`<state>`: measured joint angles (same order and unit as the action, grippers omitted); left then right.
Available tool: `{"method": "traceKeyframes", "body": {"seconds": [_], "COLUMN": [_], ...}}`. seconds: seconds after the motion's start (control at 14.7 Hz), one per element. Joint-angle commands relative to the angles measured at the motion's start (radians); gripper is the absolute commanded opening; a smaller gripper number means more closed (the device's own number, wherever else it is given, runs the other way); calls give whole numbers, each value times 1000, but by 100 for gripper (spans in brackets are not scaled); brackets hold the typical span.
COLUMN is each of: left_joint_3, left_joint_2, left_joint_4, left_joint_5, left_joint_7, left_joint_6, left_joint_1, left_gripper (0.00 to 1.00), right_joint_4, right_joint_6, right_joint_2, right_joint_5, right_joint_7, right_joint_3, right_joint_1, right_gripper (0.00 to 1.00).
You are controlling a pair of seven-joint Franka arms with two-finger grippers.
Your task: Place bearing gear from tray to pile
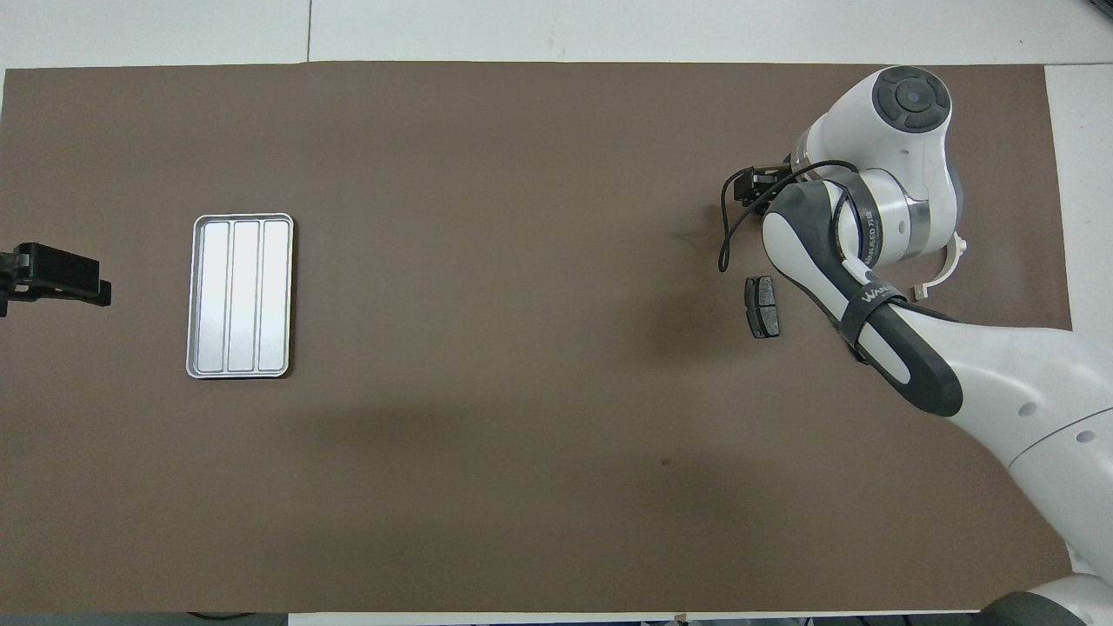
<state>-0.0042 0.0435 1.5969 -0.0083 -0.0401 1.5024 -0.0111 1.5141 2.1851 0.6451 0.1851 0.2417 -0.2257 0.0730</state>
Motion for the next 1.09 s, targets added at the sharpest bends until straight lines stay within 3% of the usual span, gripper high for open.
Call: {"method": "traceKeyframes", "body": {"seconds": [0.0,0.2,0.41,0.75,1.02], "left_joint_3": [6,6,3,3,3], "left_joint_2": [21,21,21,21,21], "left_joint_4": [29,29,35,35,35], "left_joint_5": [-10,-10,-10,-10,-10], "left_joint_7": [9,9,8,6,6], "left_joint_6": [28,32,36,36,45], "left_joint_1": [-6,-6,-6,-6,-6], "left_gripper": [100,100,100,100,100], "right_joint_4": [17,40,147,190,189], "right_joint_6": [15,-7,-24,-200,-327], "right_joint_2": [-22,-96,-244,-433,-567], "right_joint_5": [20,19,5,-68,-121], "right_joint_7": [8,8,4,-13,-211], "right_joint_3": [-12,18,29,55,95], "right_joint_1": [11,-16,-10,-12,-19], "right_gripper": [100,100,100,100,100]}}
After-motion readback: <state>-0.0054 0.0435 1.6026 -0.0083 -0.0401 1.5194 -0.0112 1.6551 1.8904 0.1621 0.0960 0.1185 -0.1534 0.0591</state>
